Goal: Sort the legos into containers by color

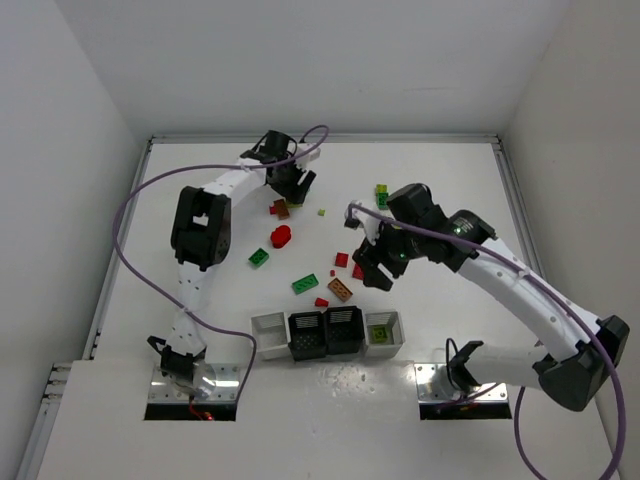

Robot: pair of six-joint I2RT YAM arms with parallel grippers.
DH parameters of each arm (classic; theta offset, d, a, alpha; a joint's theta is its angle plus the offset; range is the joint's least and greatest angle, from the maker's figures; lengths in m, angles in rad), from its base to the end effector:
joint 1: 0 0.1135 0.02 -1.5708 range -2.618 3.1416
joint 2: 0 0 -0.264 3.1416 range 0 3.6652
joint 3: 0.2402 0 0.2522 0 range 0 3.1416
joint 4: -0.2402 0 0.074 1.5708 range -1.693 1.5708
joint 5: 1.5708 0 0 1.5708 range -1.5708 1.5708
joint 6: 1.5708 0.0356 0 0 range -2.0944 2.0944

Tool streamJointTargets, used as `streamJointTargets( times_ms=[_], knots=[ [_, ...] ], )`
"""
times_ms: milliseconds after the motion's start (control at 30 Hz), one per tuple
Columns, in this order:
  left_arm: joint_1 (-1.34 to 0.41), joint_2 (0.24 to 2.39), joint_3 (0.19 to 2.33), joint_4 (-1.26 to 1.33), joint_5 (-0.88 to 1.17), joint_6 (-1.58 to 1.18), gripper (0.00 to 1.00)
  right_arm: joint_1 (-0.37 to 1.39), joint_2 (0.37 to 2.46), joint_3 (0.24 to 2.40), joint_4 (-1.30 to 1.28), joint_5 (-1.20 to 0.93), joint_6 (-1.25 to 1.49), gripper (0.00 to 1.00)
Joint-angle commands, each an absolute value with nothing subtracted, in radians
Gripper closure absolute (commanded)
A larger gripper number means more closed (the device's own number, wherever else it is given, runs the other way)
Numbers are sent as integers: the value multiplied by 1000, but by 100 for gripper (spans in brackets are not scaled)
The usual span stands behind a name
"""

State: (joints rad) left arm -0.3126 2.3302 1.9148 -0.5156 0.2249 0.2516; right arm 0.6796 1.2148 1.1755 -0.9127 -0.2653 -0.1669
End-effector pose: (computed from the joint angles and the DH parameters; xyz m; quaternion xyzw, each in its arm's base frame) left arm 0.4876 -0.1659 0.1738 0.2965 0.8962 -0.1160 0.3091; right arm 0.1792 0.1568 0.3230 -0.4245 0.8443 0.1984 0.2600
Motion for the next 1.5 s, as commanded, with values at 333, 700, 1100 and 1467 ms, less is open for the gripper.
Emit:
streamJointTargets(
  times_ms=[333, 700, 1100, 1467],
  knots=[
    [-318, 2278, 1793, -572, 290, 362, 32, 434, 1397, 1337, -773, -365, 176, 23],
    [-290, 2246, 1741, -592, 314, 391, 51, 368, 1440, 1368, -752, -453, 195, 24],
    [-290, 2044, 1615, -515, 422, 394, 83, 305, 1480, 1359, -701, -422, 250, 26],
    [-457, 1551, 1408, -655, 577, 485, 93, 190, 1664, 1497, -640, -394, 379, 26]
  ],
)
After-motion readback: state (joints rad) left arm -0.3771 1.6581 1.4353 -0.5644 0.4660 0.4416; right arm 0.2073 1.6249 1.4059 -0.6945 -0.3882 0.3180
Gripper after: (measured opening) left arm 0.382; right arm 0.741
